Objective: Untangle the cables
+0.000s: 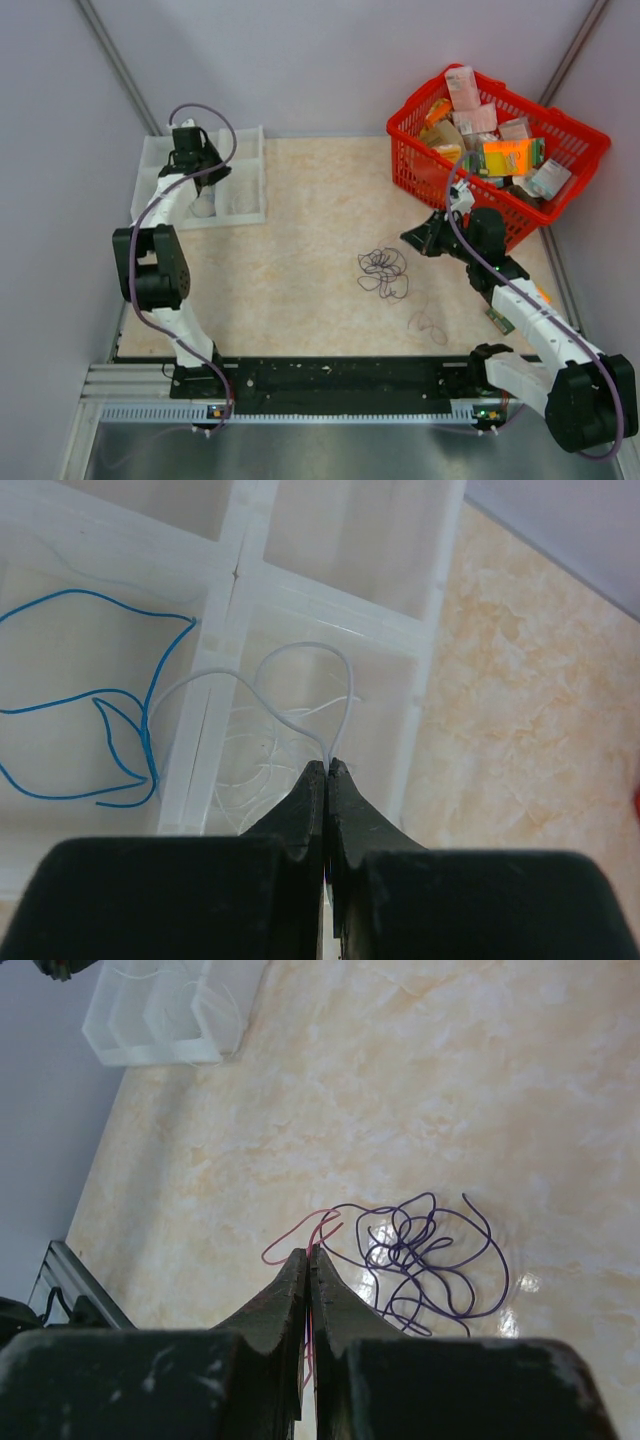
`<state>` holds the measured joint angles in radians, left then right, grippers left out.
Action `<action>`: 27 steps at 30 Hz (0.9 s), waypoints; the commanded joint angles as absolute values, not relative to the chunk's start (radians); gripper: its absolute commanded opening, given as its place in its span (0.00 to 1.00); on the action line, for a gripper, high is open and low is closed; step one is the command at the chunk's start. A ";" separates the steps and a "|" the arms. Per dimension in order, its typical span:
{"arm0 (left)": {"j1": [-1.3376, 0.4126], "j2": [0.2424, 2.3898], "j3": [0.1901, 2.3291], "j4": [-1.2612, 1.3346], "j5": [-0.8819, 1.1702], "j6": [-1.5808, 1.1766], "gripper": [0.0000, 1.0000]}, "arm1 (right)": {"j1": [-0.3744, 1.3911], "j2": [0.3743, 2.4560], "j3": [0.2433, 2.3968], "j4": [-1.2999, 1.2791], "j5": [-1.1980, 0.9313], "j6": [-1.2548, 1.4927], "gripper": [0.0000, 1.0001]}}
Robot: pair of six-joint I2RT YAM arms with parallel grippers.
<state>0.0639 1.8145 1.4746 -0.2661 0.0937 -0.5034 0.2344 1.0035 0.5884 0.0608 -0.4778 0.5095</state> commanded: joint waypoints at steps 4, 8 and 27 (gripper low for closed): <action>0.037 1.963 1.525 -0.238 0.158 -0.488 0.00 | 0.250 1.023 0.586 0.121 -0.512 0.517 0.00; 0.020 2.038 1.572 -0.262 0.131 -0.482 0.00 | 0.250 1.026 0.583 0.127 -0.518 0.520 0.00; 0.008 1.775 1.445 -0.394 0.130 -0.460 0.73 | 0.249 1.039 0.568 0.160 -0.526 0.532 0.00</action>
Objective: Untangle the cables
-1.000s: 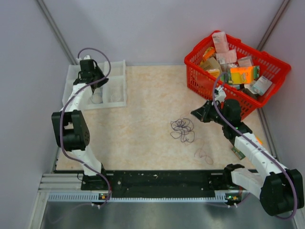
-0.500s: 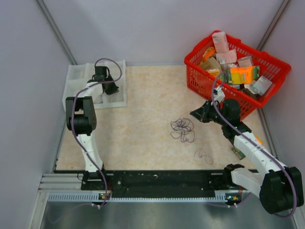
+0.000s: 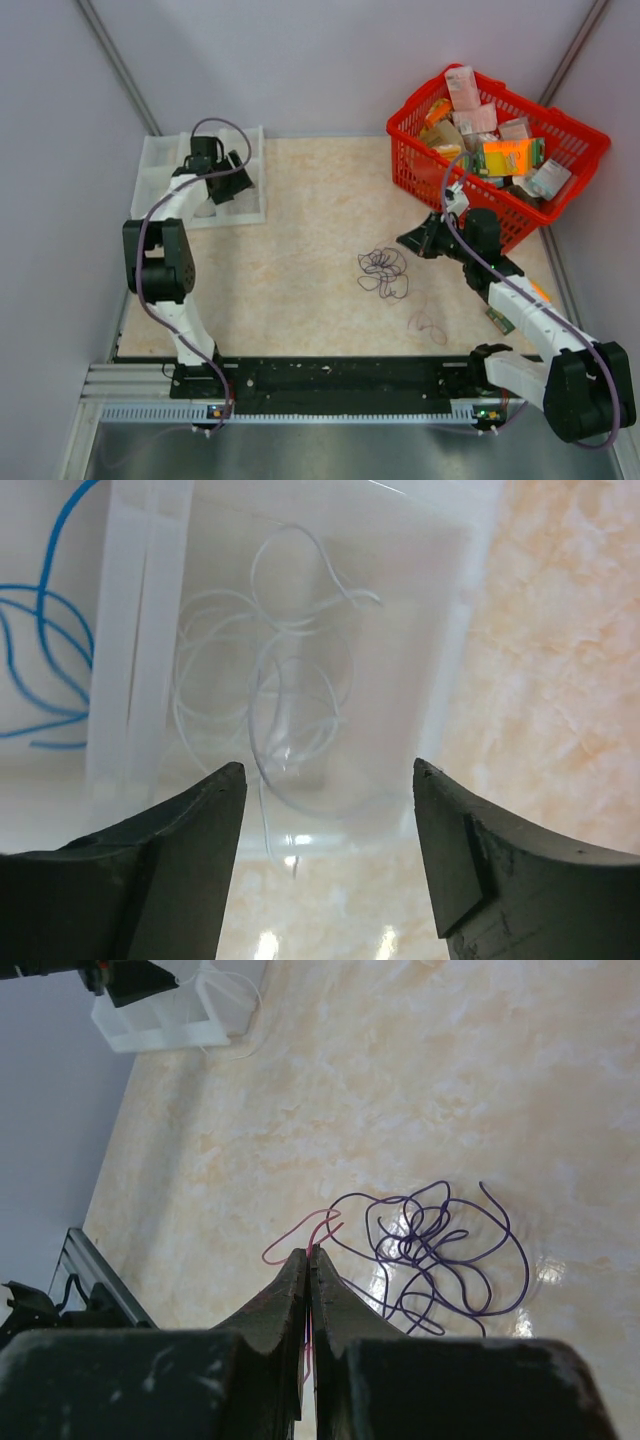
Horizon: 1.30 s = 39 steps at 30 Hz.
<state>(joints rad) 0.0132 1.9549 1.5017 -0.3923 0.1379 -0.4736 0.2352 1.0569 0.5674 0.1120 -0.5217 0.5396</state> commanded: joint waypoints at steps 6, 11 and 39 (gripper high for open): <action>-0.089 1.585 1.255 -0.397 0.017 -0.425 0.83 | 0.252 1.038 0.558 0.156 -0.497 0.522 0.00; -0.338 1.551 1.186 -0.382 -0.315 -0.324 0.66 | 0.256 1.072 0.565 0.161 -0.508 0.525 0.00; -0.399 2.218 1.727 -0.618 -0.422 -0.411 0.47 | 0.273 1.066 0.578 0.135 -0.494 0.506 0.00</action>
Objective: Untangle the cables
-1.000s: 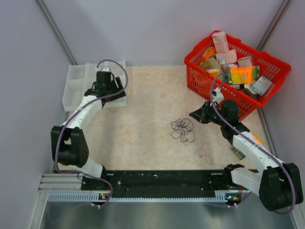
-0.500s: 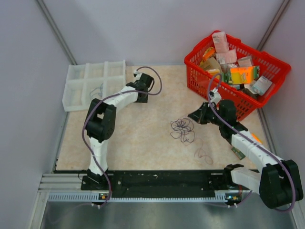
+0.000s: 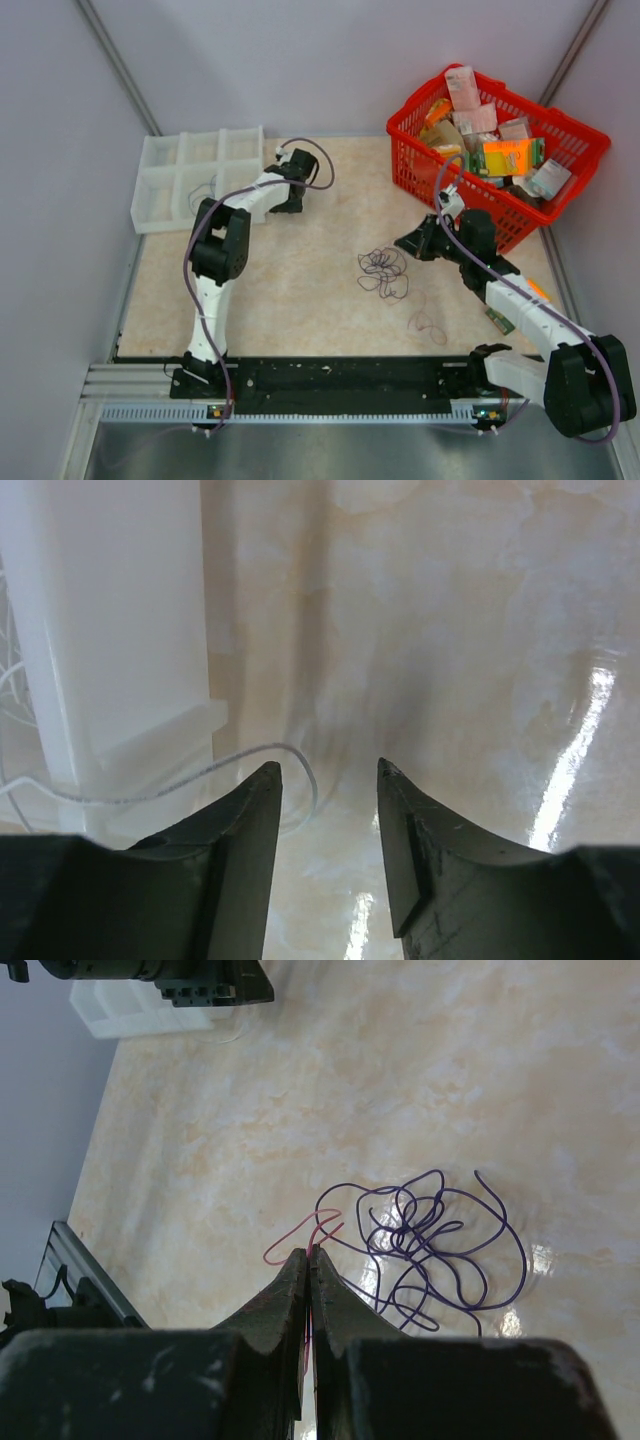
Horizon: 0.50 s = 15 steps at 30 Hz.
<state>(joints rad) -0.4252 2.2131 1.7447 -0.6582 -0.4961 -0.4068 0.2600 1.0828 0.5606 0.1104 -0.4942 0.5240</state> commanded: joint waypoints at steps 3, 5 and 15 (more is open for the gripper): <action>-0.391 2.241 1.742 -0.626 -0.417 -0.409 0.41 | 0.273 1.066 0.578 0.135 -0.495 0.506 0.00; -0.388 2.244 1.747 -0.626 -0.407 -0.397 0.34 | 0.273 1.063 0.578 0.133 -0.495 0.506 0.00; -0.373 1.949 1.538 -0.525 -0.232 -0.331 0.00 | 0.272 1.058 0.577 0.132 -0.492 0.506 0.00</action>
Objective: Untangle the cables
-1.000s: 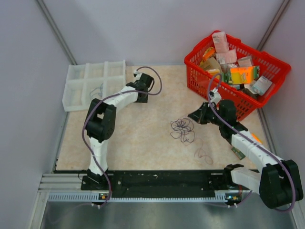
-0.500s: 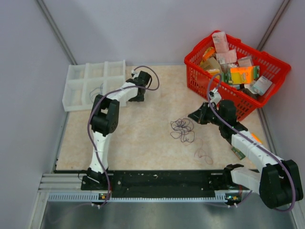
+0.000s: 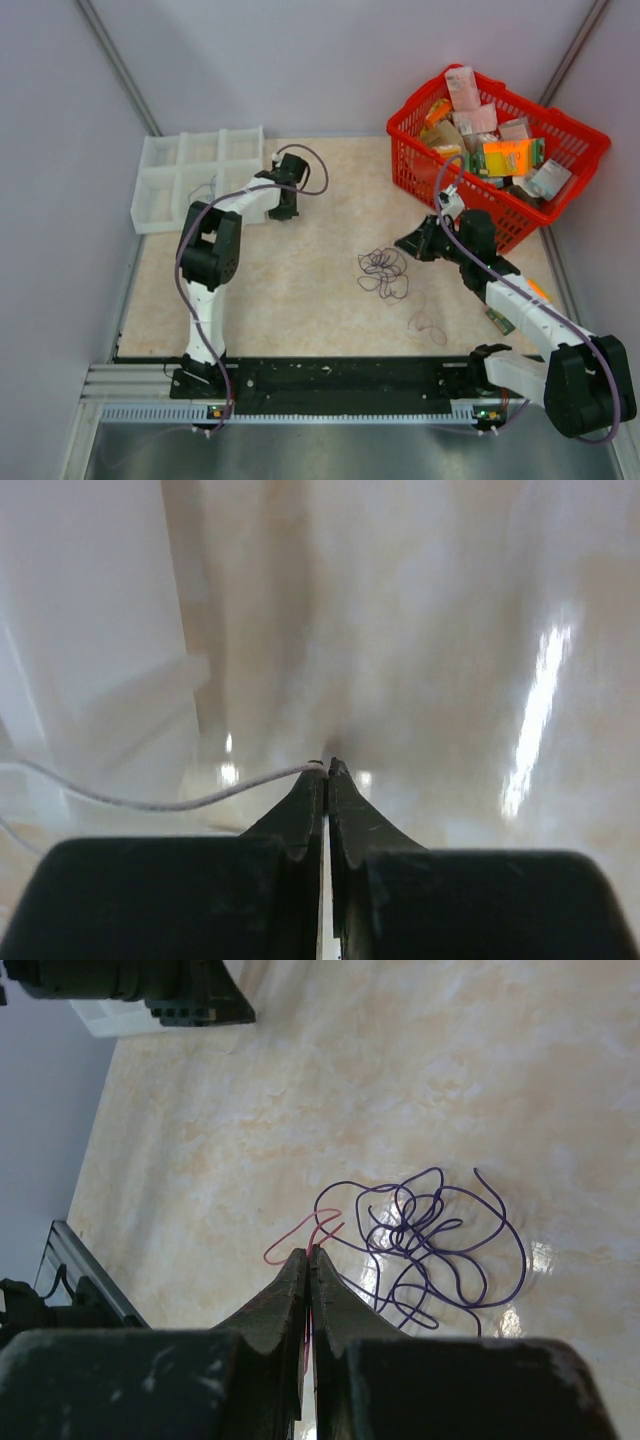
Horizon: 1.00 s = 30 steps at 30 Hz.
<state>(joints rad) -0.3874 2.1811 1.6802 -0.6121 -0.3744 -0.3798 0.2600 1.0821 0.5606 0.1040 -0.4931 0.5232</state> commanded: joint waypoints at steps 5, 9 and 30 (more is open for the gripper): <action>-0.256 1.799 1.433 -0.399 0.030 -0.367 0.00 | 0.273 1.060 0.575 0.140 -0.503 0.512 0.00; -0.143 1.822 1.491 -0.391 0.198 -0.399 0.00 | 0.273 1.058 0.574 0.140 -0.506 0.512 0.00; 0.029 2.008 1.655 -0.427 0.253 -0.531 0.45 | 0.281 1.077 0.574 0.144 -0.494 0.506 0.00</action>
<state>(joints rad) 0.0284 2.1277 1.6974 -0.4622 0.2684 -0.5217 0.2623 1.0794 0.5606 0.1043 -0.4950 0.5236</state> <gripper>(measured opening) 0.311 0.005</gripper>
